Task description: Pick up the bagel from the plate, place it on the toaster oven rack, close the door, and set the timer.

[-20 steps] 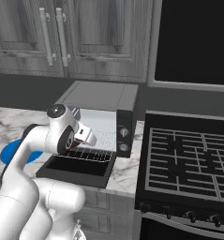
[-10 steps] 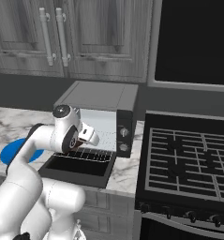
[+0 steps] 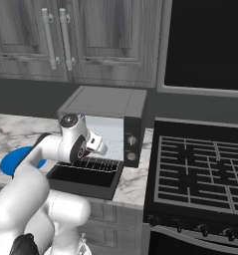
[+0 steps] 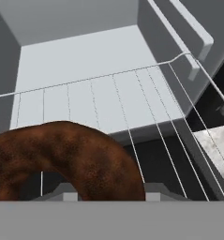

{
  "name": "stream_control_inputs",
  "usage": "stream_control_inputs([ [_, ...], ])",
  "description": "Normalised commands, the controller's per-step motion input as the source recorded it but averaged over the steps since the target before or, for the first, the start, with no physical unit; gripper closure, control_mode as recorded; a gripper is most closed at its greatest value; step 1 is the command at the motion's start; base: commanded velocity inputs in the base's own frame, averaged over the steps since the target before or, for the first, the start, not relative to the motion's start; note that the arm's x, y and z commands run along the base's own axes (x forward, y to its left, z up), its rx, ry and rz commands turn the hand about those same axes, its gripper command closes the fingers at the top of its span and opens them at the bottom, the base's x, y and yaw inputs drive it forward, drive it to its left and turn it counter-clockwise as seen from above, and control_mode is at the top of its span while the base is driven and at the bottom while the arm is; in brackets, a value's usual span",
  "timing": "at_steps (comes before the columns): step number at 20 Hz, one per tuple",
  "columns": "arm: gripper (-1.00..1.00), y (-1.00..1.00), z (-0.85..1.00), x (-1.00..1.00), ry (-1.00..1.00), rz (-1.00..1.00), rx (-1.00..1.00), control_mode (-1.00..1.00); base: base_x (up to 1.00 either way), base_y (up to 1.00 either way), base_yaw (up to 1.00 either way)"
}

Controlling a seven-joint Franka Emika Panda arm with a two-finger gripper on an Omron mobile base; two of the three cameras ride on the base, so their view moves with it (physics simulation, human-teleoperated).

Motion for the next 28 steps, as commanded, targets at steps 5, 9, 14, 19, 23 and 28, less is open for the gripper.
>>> stream_control_inputs([
  [5,-1.0,-0.01,-0.07,0.21,0.0,0.0,0.0,-1.0,0.0,0.0,0.0],
  [9,-1.0,0.0,-0.1,0.23,0.0,0.0,0.0,-1.0,0.0,0.0,0.0],
  [14,-1.0,-0.01,-0.05,0.25,-0.01,0.0,0.0,-1.0,0.0,0.0,0.0],
  [19,-1.0,-0.19,0.0,0.03,0.0,0.0,0.0,-1.0,0.0,0.0,0.0],
  [23,-1.0,-0.19,0.0,0.0,0.0,0.0,0.0,-1.0,0.0,0.0,0.0],
  [28,-1.0,-0.03,0.03,0.0,0.0,0.0,0.0,-1.0,0.0,0.0,0.0],
])
